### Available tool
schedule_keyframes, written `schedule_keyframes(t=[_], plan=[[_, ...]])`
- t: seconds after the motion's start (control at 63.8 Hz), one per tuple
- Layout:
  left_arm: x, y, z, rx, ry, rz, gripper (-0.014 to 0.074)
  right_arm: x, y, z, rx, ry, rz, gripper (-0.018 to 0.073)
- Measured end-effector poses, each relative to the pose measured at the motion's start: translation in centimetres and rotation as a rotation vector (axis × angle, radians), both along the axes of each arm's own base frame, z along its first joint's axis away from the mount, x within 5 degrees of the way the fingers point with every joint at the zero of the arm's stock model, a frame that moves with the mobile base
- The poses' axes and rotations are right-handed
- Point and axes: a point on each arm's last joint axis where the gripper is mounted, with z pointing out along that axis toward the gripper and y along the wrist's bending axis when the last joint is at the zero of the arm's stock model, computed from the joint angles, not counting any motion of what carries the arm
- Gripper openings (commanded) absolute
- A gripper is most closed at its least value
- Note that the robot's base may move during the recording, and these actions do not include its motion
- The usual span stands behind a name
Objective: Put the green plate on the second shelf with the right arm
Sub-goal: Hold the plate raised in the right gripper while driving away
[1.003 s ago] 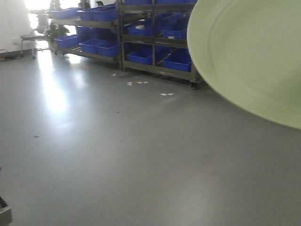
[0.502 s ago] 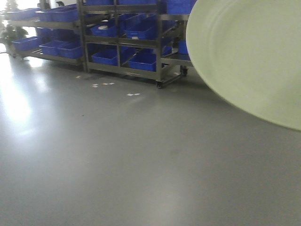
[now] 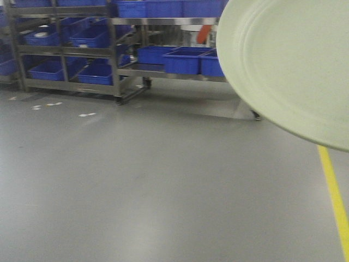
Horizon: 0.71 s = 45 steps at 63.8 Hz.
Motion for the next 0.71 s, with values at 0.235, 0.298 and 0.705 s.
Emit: schedule_keyframes(t=[0.235,0.298,0.705], plan=[[0.0,0.0,0.0,0.0,0.0,0.0,0.0125,0.0,0.0,0.0,0.0,0.0,0.0,0.0055],[0.0,0.0,0.0,0.0,0.0,0.0,0.0125,0.0,0.0,0.0,0.0,0.0,0.0,0.0055],[0.0,0.0,0.0,0.0,0.0,0.0,0.0125,0.0,0.0,0.0,0.0,0.0,0.0,0.0055]])
